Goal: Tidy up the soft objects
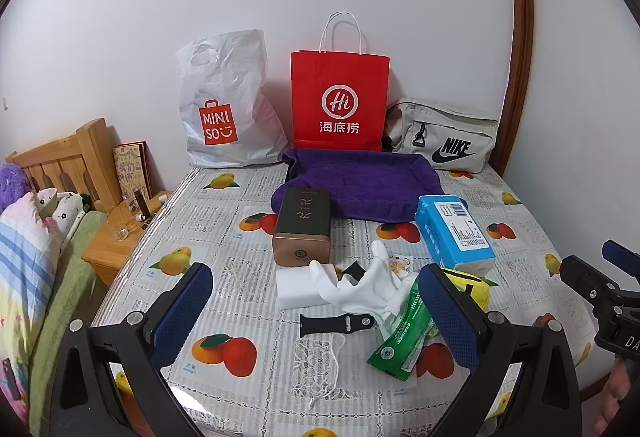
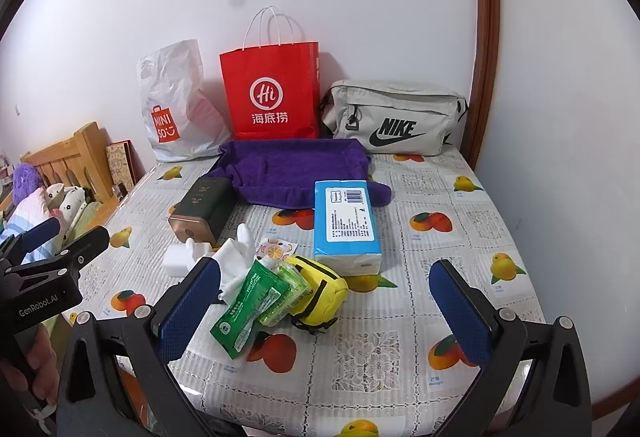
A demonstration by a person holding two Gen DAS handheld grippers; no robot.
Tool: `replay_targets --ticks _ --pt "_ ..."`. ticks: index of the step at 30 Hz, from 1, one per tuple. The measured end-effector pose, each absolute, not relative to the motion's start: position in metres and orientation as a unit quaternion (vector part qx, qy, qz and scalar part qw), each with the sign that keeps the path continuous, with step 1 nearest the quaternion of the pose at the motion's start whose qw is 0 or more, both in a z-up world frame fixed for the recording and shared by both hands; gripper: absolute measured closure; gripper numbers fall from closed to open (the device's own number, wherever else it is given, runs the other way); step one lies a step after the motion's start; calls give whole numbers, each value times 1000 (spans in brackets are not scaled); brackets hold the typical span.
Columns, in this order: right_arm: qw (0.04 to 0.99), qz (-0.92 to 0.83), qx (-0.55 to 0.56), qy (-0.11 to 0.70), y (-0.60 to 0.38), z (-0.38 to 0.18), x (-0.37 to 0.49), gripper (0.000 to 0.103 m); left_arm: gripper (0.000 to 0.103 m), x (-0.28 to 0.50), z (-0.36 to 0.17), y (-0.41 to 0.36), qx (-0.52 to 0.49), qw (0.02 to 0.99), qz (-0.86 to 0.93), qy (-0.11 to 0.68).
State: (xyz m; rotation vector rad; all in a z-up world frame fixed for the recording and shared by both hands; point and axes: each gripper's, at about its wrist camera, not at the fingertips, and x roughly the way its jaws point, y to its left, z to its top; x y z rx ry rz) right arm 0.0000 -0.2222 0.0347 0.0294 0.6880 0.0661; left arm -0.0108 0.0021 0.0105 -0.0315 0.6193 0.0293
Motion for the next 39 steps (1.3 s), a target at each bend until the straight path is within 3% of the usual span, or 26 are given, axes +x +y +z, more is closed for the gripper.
replay_targets --ticks 39 --pt "939 34 17 341 -223 34 1 0 0 -12 10 -2 -13 953 15 304"
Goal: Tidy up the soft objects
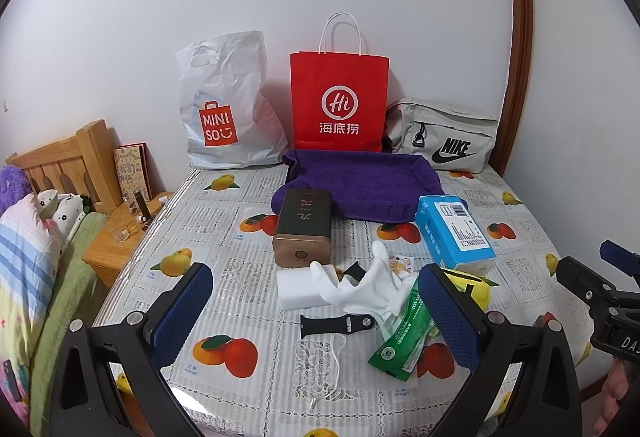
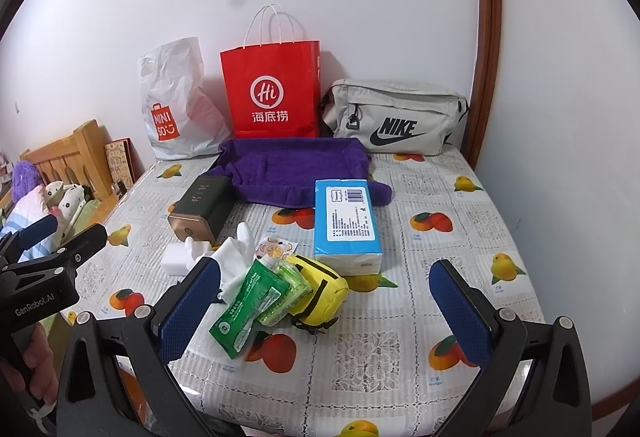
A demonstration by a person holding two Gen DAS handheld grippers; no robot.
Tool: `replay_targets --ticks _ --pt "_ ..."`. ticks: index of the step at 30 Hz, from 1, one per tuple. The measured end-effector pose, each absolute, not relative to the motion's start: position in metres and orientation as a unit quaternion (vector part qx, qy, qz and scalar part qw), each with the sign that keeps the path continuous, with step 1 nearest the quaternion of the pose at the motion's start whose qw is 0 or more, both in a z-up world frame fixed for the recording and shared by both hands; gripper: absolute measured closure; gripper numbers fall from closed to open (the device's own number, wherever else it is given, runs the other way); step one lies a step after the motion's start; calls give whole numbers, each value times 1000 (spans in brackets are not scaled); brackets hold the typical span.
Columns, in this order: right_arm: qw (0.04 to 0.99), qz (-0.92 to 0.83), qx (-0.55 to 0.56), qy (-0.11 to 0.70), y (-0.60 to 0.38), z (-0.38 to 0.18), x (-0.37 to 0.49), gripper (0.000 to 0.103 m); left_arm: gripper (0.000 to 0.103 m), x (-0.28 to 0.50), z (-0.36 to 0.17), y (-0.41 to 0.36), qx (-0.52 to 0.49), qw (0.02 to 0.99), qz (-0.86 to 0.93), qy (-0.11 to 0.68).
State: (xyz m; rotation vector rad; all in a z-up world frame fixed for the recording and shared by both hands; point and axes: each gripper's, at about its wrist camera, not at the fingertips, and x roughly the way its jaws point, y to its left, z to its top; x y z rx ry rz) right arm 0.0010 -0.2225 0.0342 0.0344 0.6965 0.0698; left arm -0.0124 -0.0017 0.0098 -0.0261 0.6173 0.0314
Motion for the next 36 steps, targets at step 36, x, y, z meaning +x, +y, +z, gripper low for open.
replay_targets --ticks 36 --pt "907 68 10 417 -238 -90 71 5 0 72 -115 50 -41 904 59 422"
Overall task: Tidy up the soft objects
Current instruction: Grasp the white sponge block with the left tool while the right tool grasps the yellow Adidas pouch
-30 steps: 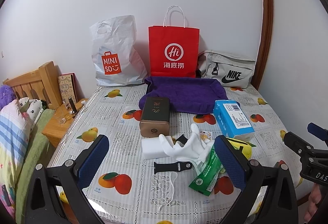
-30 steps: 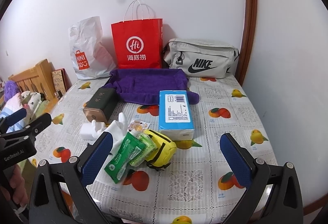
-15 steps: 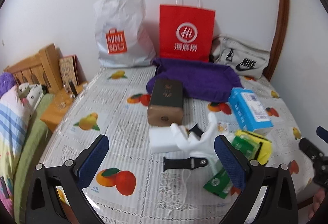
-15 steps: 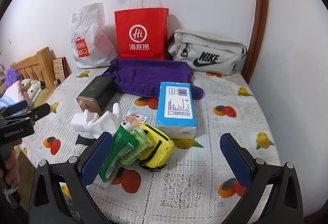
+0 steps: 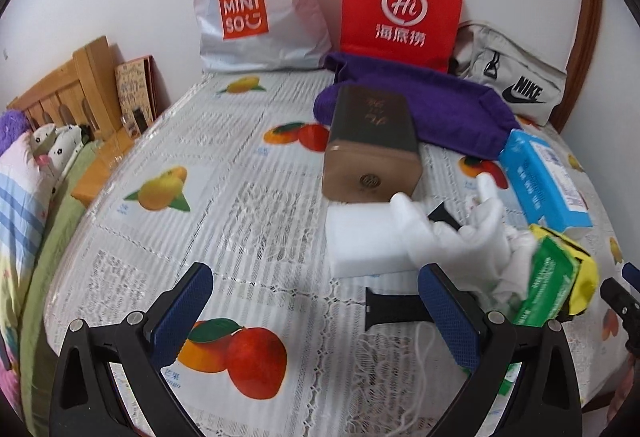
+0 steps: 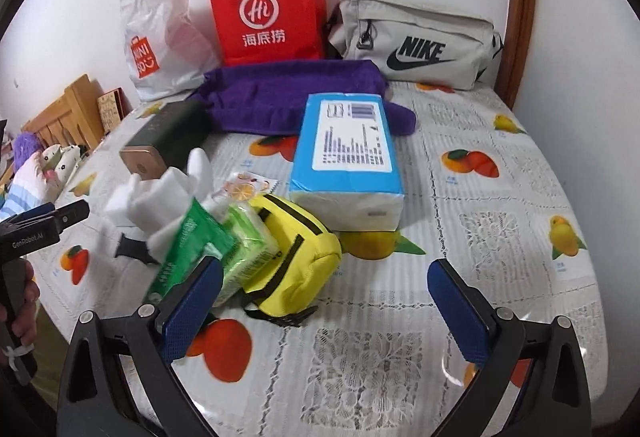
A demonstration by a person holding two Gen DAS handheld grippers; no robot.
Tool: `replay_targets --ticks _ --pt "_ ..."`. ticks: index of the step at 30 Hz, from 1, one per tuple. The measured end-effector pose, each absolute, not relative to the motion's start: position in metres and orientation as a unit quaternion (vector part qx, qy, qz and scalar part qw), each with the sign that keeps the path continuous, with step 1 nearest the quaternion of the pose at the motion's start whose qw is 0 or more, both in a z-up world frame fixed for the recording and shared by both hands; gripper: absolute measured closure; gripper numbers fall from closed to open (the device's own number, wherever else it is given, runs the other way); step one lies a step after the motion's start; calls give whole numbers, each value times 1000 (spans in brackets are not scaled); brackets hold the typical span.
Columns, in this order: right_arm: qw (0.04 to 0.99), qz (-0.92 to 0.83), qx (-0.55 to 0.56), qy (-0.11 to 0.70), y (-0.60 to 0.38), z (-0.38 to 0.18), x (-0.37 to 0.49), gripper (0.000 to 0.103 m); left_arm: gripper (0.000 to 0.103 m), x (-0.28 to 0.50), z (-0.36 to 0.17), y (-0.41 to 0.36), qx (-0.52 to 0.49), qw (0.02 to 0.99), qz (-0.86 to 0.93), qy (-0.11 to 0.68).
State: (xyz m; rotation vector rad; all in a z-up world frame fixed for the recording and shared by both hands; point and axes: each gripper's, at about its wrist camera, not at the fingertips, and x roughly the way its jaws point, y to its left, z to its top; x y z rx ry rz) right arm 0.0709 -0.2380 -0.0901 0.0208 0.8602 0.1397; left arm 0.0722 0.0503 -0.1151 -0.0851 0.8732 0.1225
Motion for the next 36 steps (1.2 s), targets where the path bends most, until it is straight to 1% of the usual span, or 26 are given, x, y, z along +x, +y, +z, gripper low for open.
replay_targets --ticks 2,5,7,20,28,29,30,32,33,34,35,36 --pt "904 66 17 422 -242 -99 77 8 0 75 -122 51 -41 901 58 428" --pt "899 66 27 433 -249 -108 85 17 0 79 -130 51 -42 901 51 429" --pt "893 81 46 440 -254 -114 88 17 0 82 -135 49 -38 902 45 428" --pt "886 96 50 452 -258 -125 98 18 0 102 -159 29 3 901 12 434" --pt "874 113 77 466 -263 -137 105 18 0 120 -162 22 0 905 -18 425" --pt "872 115 80 469 -264 -138 107 18 3 120 -162 22 -1 907 -23 421" --pt "871 116 84 470 -263 -139 108 18 10 121 -161 22 -1 908 -29 419" --pt "868 126 98 470 -262 -140 109 18 17 122 -161 20 1 906 -44 420" --pt "867 133 106 469 -261 -140 110 18 23 123 -161 19 3 905 -48 422" --pt "866 141 113 466 -260 -140 110 20 23 123 -161 17 6 905 -51 421" --pt "865 147 117 465 -259 -140 110 29 23 122 -161 16 9 907 -50 418" --pt "865 151 117 463 -257 -140 111 40 25 121 -160 16 11 908 -50 416"
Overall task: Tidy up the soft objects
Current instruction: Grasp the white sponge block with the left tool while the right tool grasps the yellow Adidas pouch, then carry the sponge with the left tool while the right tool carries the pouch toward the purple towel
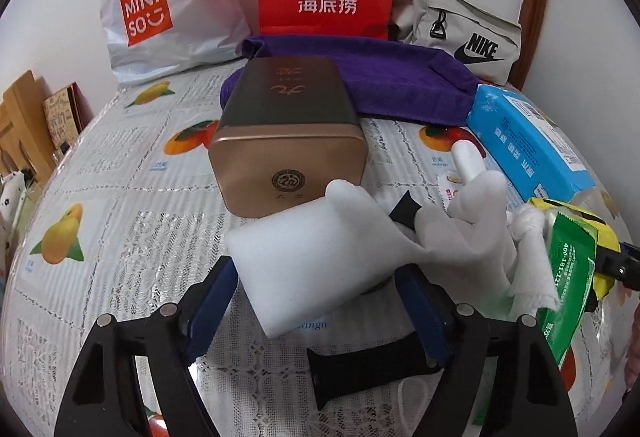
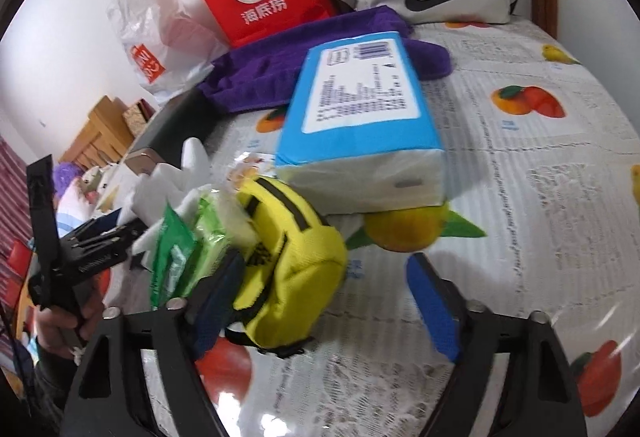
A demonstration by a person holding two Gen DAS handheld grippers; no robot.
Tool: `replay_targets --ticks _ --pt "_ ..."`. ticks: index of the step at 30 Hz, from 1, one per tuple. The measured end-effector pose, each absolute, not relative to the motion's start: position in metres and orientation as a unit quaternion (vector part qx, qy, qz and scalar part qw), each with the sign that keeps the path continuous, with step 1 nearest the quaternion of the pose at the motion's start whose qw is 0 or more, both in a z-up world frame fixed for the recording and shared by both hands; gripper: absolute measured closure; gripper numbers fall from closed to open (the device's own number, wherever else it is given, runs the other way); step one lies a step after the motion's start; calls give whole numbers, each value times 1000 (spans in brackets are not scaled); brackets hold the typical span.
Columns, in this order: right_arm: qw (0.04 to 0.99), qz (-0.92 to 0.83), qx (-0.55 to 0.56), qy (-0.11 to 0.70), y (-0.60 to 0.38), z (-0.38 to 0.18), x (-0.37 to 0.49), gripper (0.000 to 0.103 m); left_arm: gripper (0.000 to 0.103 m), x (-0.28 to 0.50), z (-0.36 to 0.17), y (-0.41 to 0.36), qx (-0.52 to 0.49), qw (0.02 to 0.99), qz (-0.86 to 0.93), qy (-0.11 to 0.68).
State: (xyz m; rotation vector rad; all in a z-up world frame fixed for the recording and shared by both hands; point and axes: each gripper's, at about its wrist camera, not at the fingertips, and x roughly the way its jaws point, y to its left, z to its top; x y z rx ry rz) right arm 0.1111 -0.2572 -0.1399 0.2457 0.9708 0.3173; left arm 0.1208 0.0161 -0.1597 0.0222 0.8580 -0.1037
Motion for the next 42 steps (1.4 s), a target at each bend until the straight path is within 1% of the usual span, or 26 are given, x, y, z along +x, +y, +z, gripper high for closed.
replay_targets --ticks 3,4,8,9,11,16,21,31,42 --pt "862 172 108 464 -248 -140 112 62 29 118 -157 20 6 910 -54 410" --pt "862 172 108 464 -248 -140 112 65 30 117 -157 22 3 910 -56 410" --pt "874 175 83 445 -243 -133 105 72 37 113 -158 32 -7 910 -49 412" --pt "877 176 79 441 -241 -130 103 73 39 112 -159 34 -9 910 -46 413" --pt "880 172 72 437 -242 -126 99 74 42 107 -158 38 -11 910 -43 413" --pt "884 162 62 433 -253 -122 86 77 44 97 -158 47 -15 911 -38 410" --pt "889 137 76 430 -279 -119 71 80 45 87 -151 56 -23 915 -28 401" --pt "901 93 93 414 -304 -118 59 82 45 71 -133 72 -27 922 10 385" --pt "917 85 88 380 -308 -86 54 83 45 63 -102 79 -32 929 28 368"
